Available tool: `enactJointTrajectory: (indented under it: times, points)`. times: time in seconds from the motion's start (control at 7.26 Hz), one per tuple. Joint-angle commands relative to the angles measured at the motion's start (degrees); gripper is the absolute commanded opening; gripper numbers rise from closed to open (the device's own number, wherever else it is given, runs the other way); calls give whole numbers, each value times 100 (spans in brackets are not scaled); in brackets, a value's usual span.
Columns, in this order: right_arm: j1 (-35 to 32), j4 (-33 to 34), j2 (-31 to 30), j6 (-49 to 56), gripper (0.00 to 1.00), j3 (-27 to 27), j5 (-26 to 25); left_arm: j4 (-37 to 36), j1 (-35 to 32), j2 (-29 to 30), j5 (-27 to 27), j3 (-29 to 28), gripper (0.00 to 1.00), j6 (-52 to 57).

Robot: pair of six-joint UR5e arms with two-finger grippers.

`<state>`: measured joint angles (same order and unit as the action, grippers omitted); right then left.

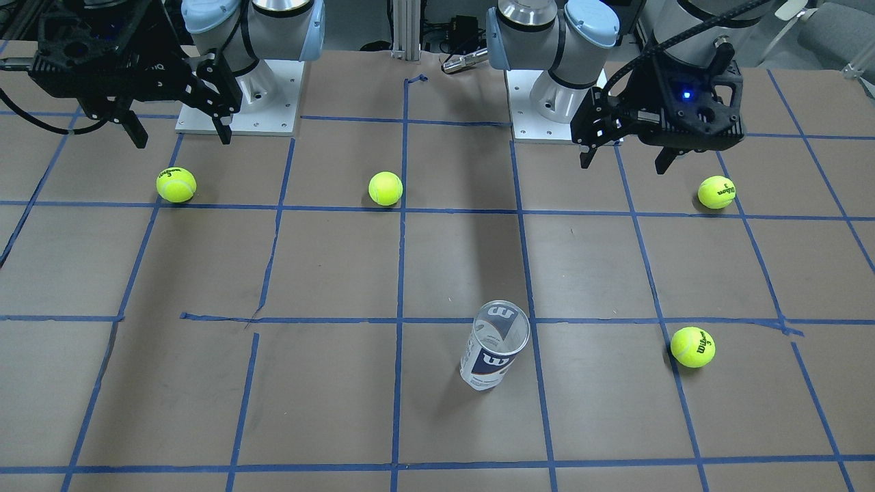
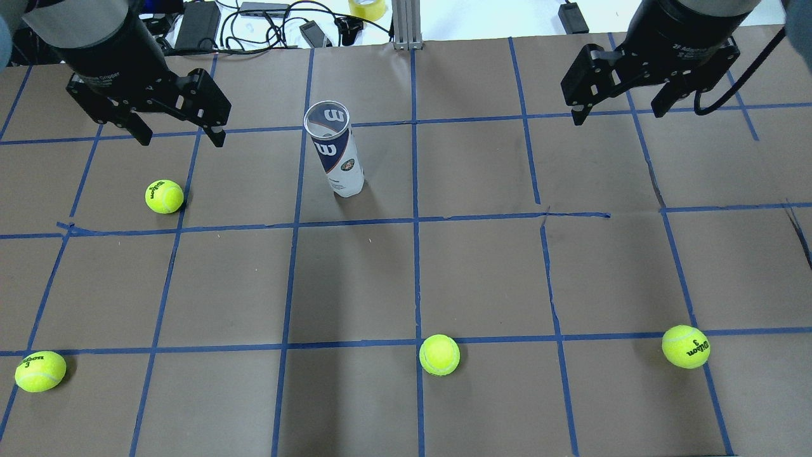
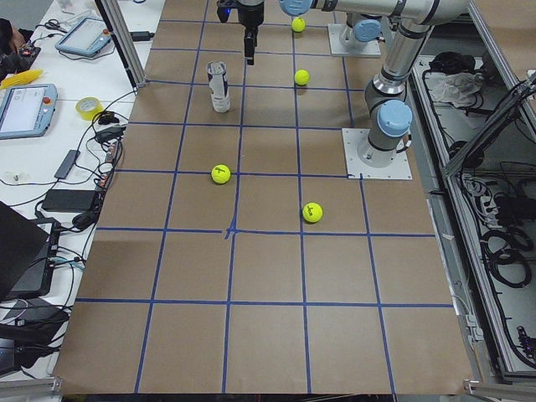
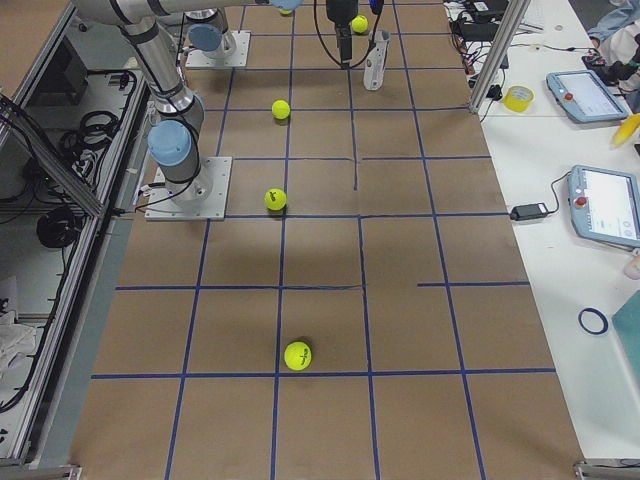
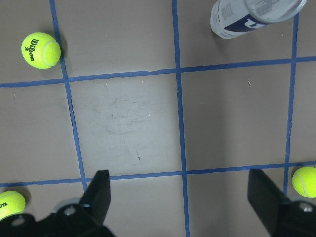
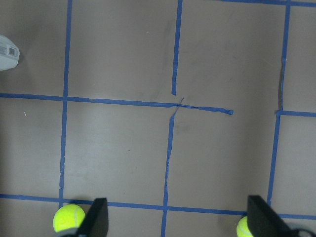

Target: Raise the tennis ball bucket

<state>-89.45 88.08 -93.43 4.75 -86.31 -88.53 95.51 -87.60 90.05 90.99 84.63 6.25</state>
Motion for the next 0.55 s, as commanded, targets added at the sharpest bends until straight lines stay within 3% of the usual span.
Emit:
enactJointTrajectory:
  times: [0.0, 0.41]
  points:
    - [-11, 8, 0, 17, 100, 0, -15, -23, -3, -6, -20, 79, 100, 8]
    - [-3, 17, 9, 18, 100, -17, -7, -24, 6, -49, -29, 88, 100, 8]
